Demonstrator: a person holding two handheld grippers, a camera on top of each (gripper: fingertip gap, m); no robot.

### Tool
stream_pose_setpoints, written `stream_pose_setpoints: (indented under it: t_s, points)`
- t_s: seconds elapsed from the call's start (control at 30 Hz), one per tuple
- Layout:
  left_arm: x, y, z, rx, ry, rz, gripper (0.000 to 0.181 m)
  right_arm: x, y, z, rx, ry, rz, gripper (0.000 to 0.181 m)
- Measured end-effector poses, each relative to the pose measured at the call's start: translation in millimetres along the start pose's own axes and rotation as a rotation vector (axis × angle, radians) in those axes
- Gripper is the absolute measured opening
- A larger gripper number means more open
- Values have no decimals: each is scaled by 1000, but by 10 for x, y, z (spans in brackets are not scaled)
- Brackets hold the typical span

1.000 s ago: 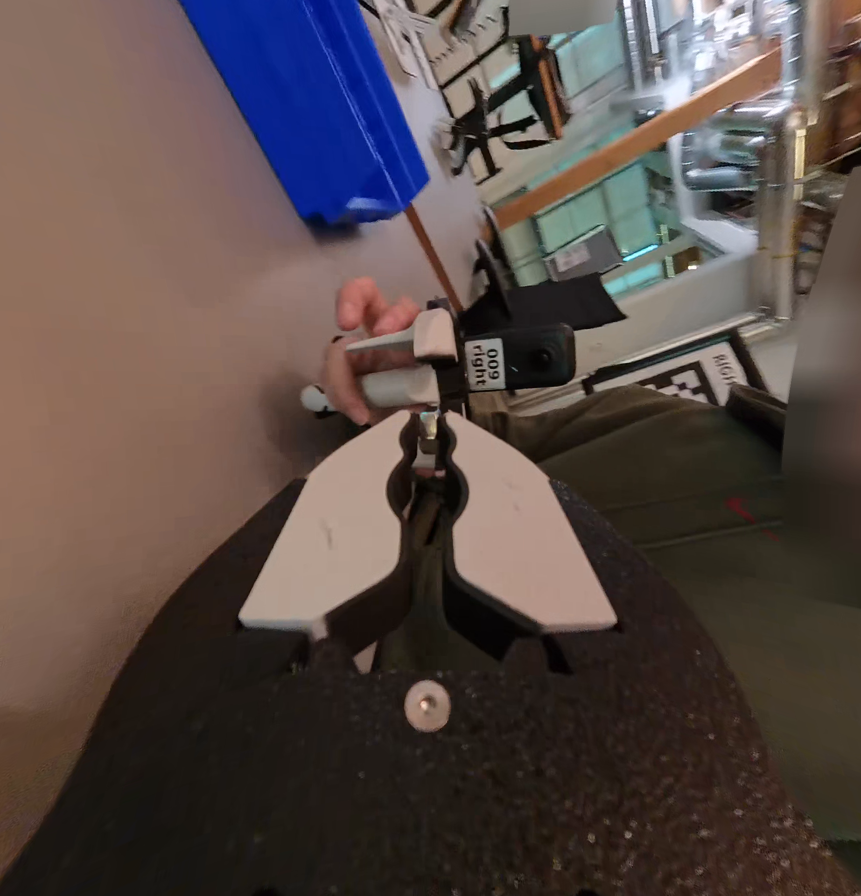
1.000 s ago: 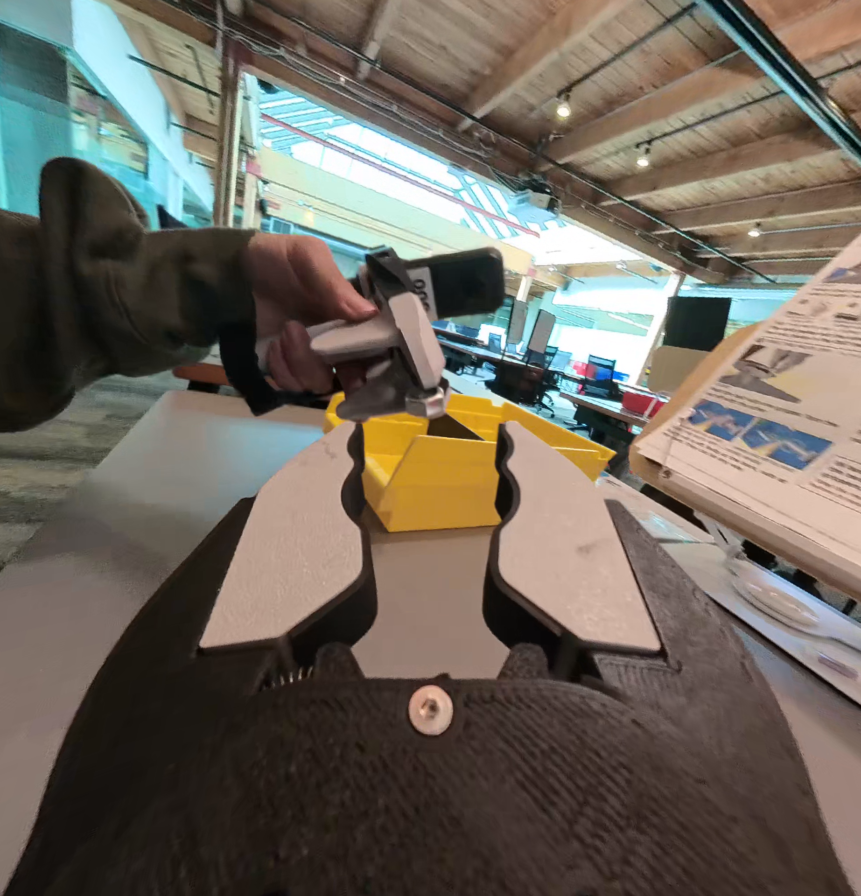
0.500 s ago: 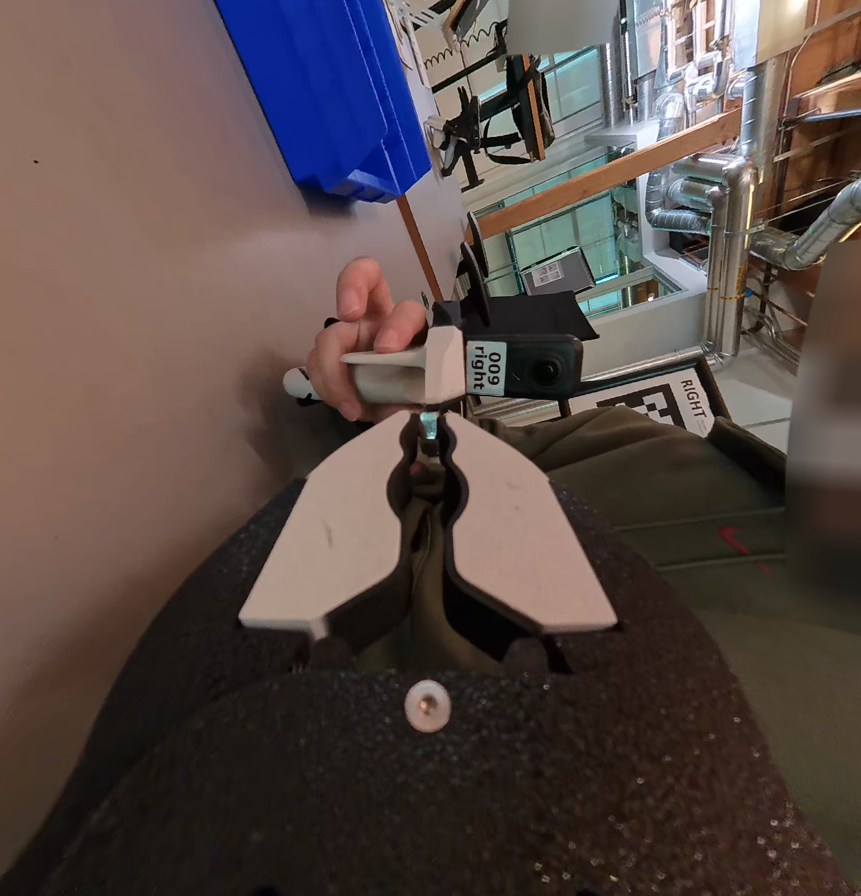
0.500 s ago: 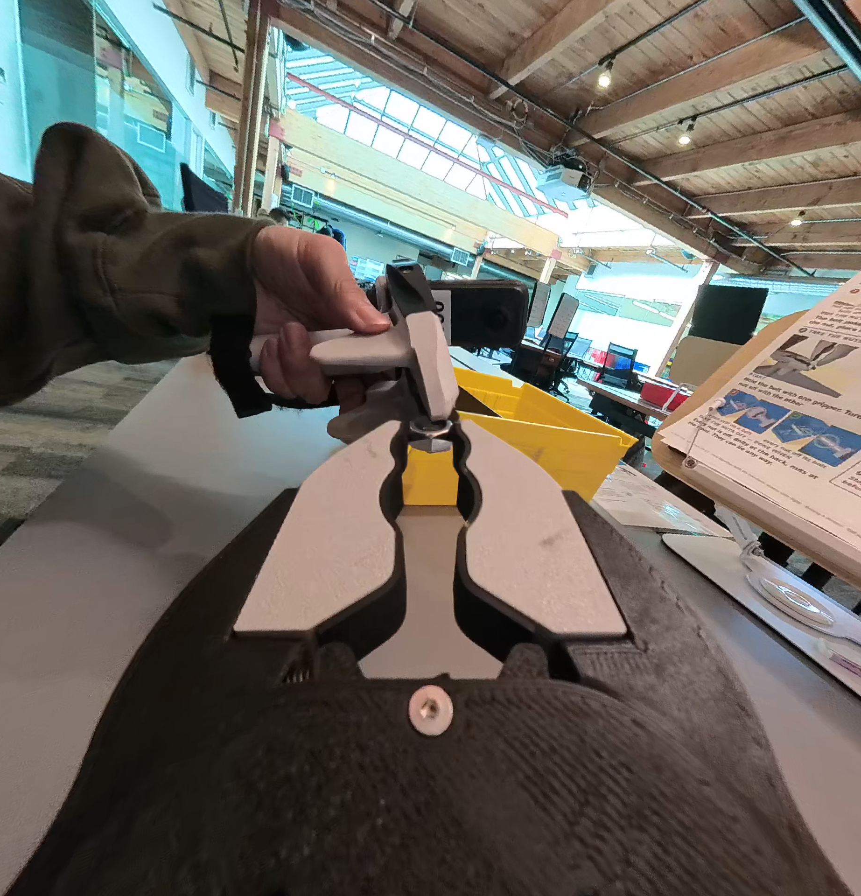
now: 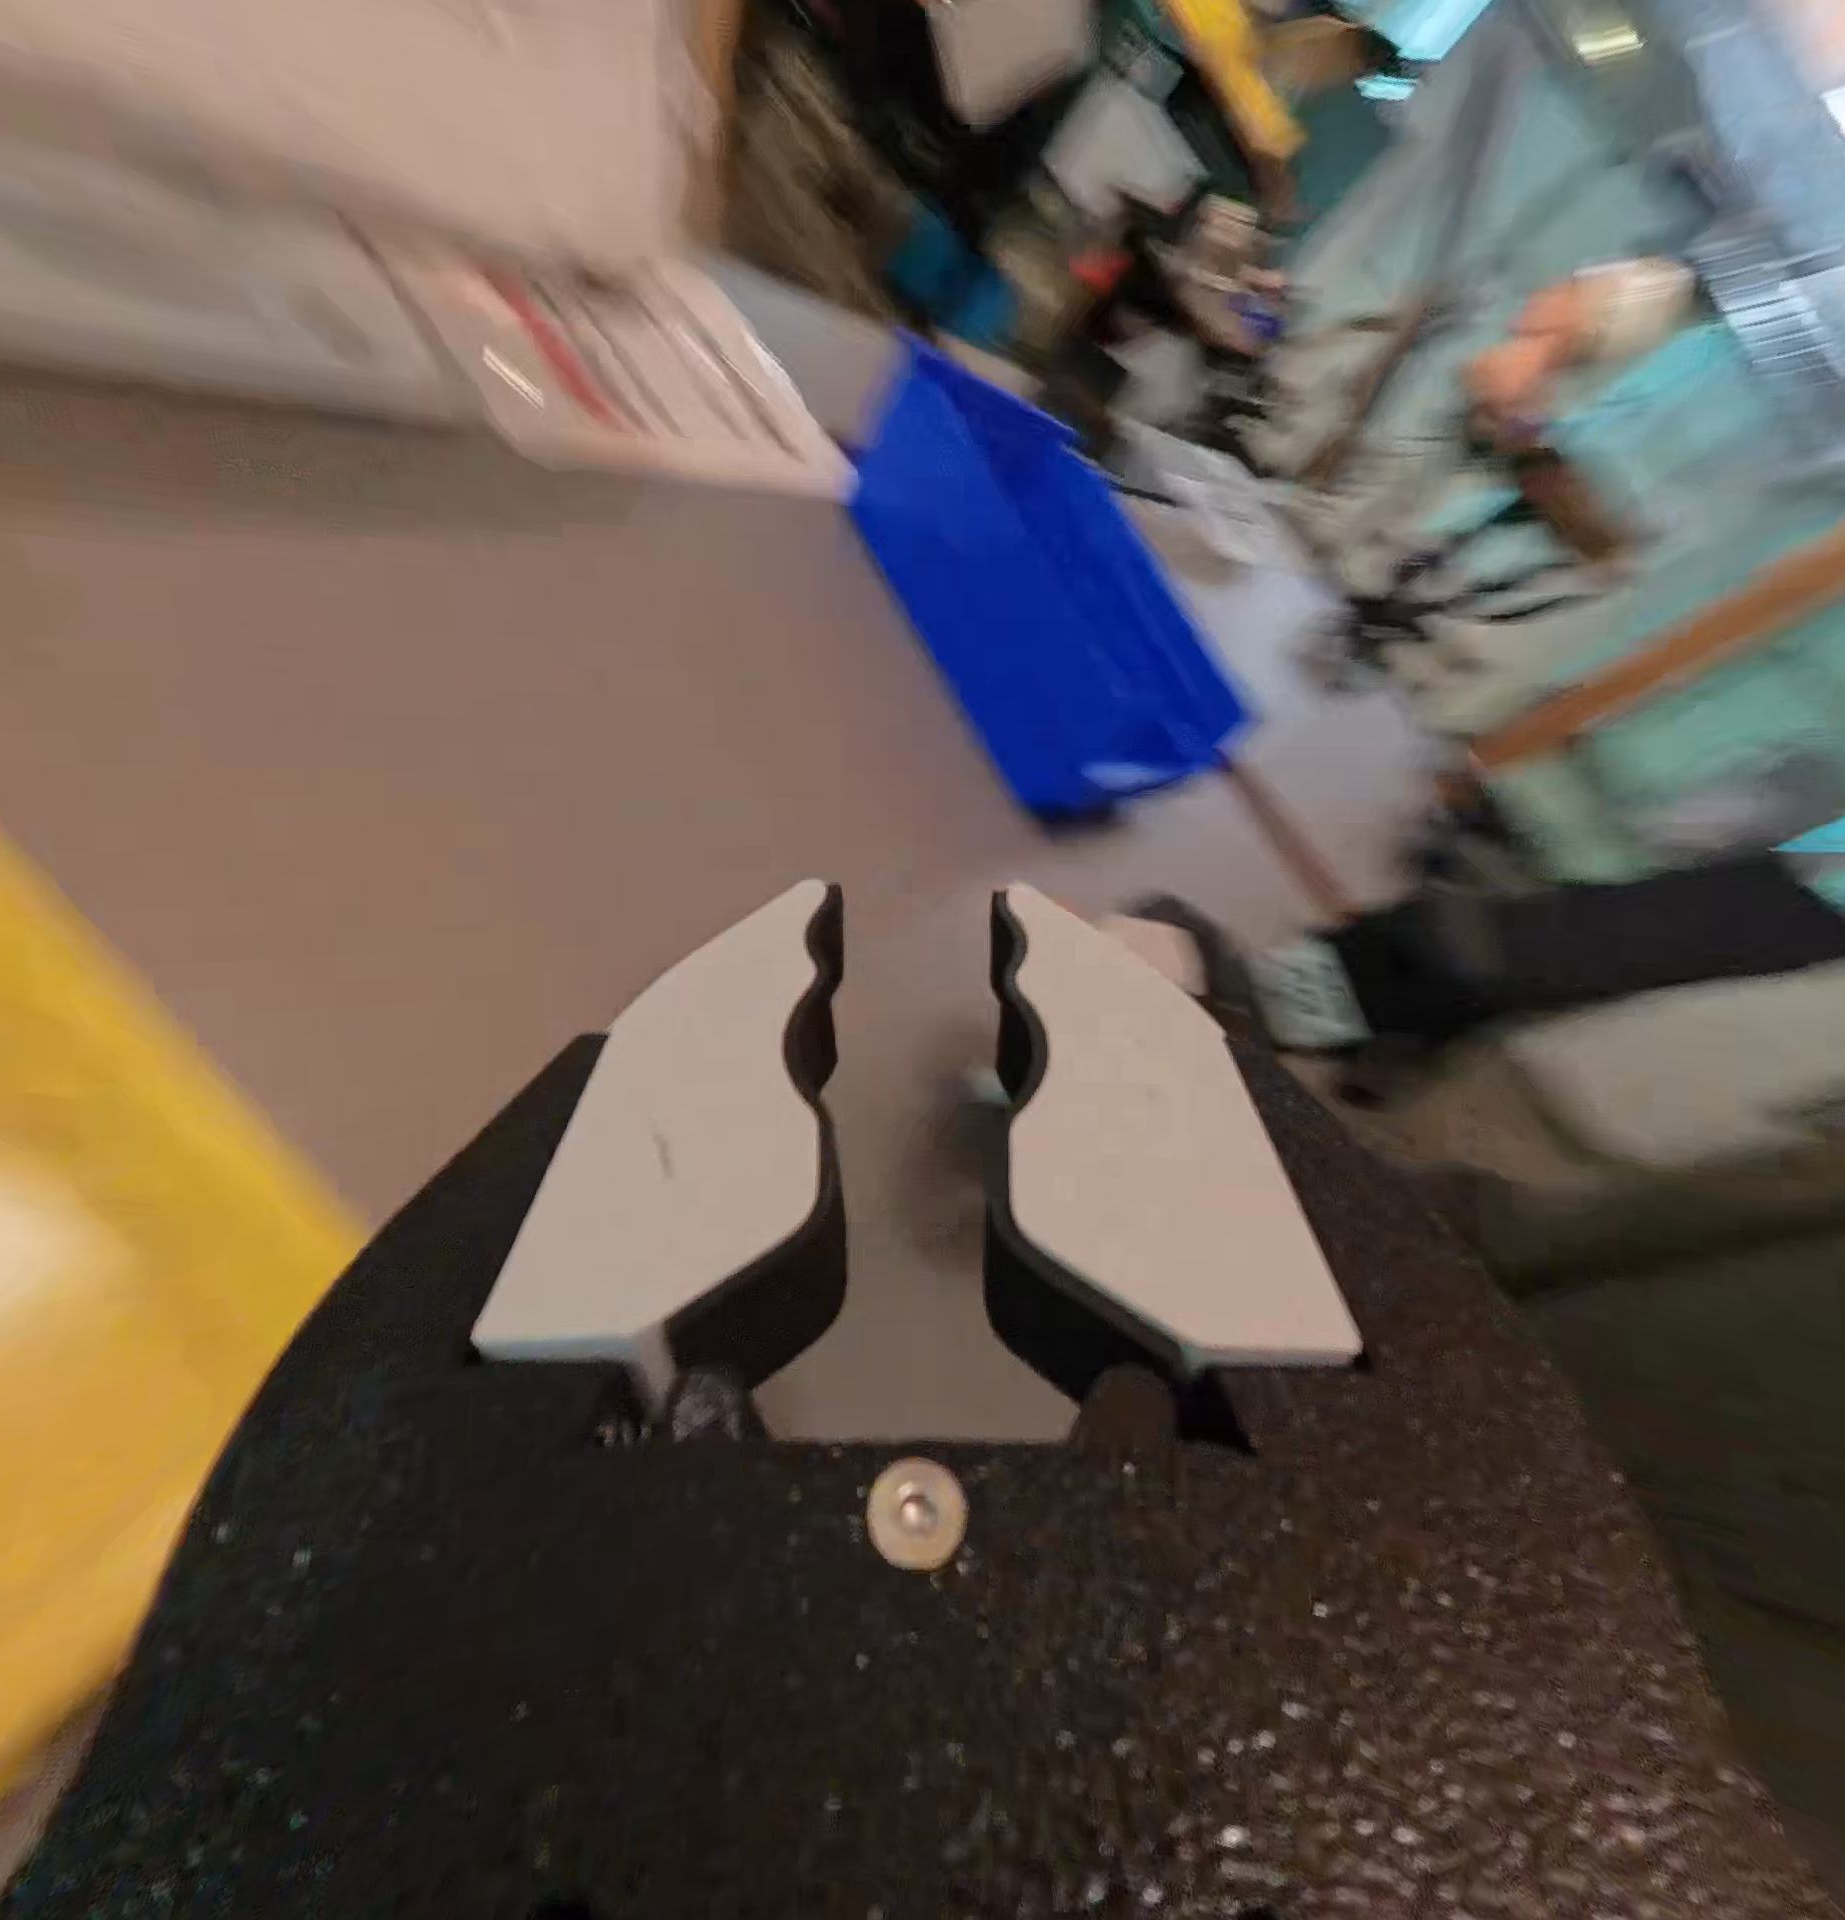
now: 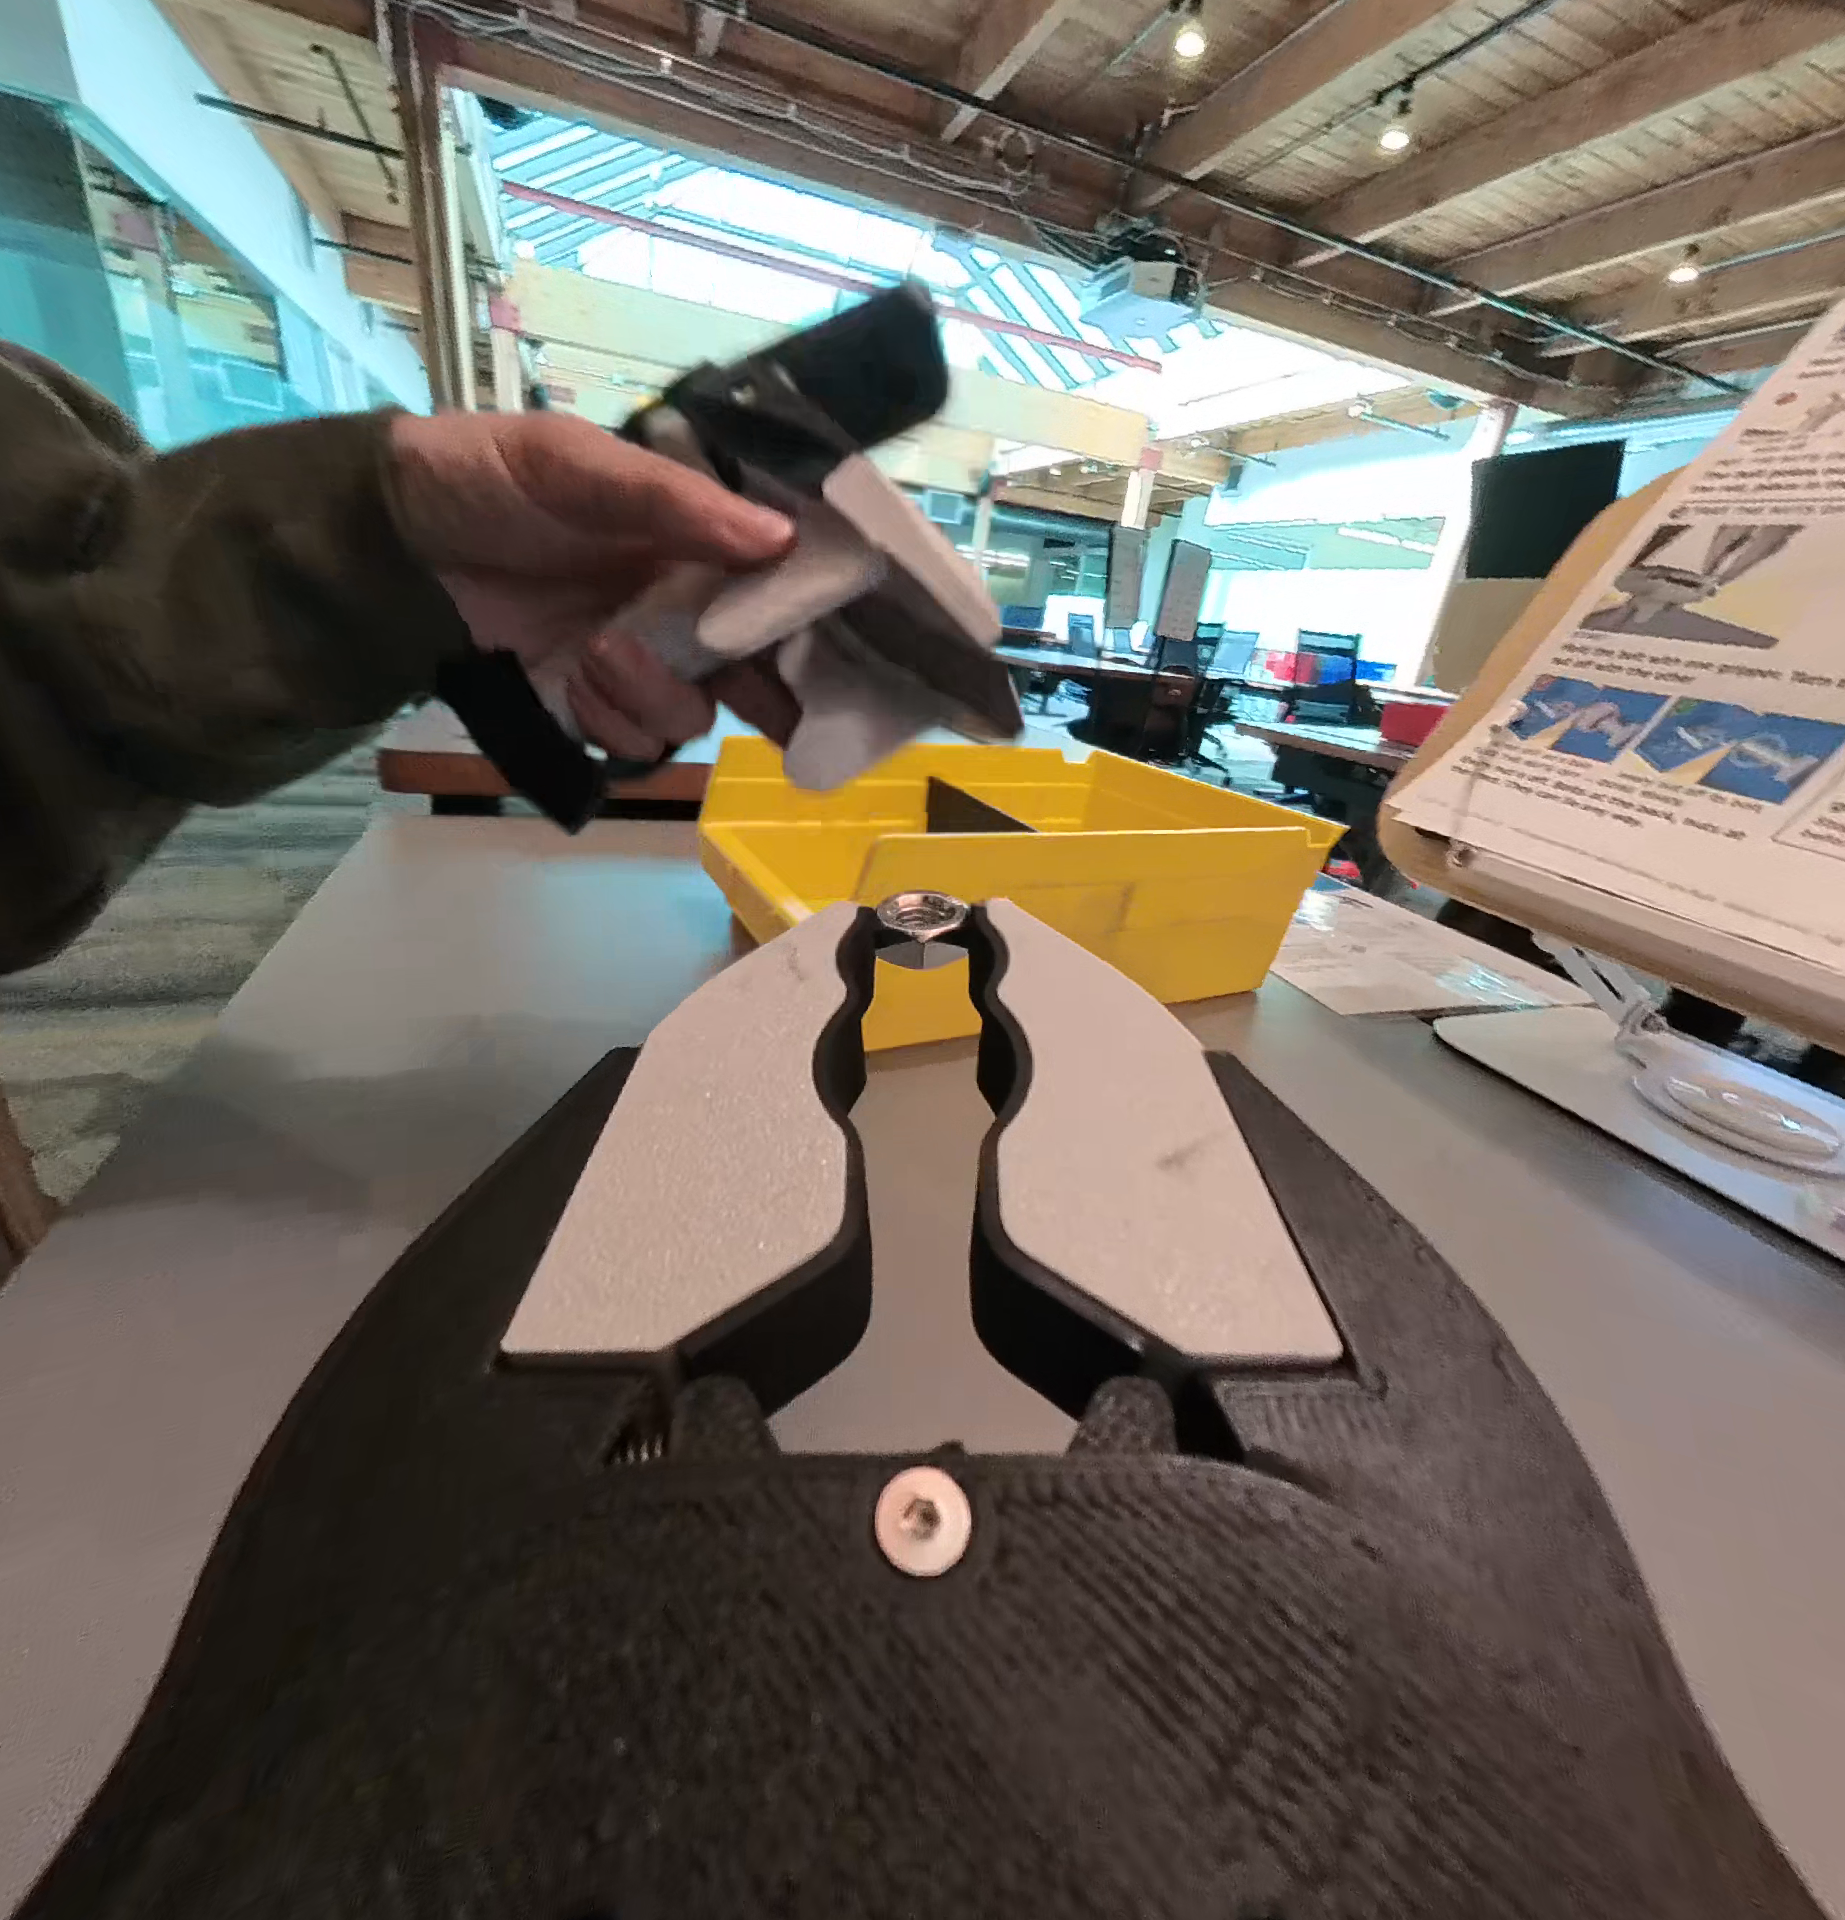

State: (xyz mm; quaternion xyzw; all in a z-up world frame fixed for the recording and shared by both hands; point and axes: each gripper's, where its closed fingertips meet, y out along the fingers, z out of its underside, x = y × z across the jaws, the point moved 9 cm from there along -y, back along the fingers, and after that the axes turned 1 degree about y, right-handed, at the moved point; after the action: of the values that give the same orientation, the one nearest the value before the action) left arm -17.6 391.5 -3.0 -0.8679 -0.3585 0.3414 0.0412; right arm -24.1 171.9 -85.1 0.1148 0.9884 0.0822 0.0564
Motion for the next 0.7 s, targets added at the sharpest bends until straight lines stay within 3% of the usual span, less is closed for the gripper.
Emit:
stream_pose_setpoints:
  t_s: [0.1,0.17,0.2,0.23,0.3,0.37,0.43,0.53,0.7]
  points:
    - [67,-373,-329,-141,476,-523,27,-73,-26,30,34,-22,81,17]
    - [175,-510,-497,-251,607,-743,20,-111,-39,47,57,-58,136,17]
    - [291,-525,-590,-191,586,-776,10,-129,-45,55,69,-77,164,17]
    - [451,-509,-677,-79,501,-783,12,-143,-50,67,82,-95,181,17]
    - [847,-427,-834,165,266,-747,36,-164,-51,99,104,-118,201,17]
    - [1278,-298,-984,272,15,-719,44,-176,-41,121,118,-124,209,17]
    - [1667,-136,-1077,260,-221,-626,35,-179,-33,122,116,-127,209,17]
    - [2183,11,-1180,133,-580,-551,28,-186,-36,120,110,-120,202,17]
    - [2775,61,-1056,-1,-912,-736,24,-186,-43,117,100,-115,196,17]
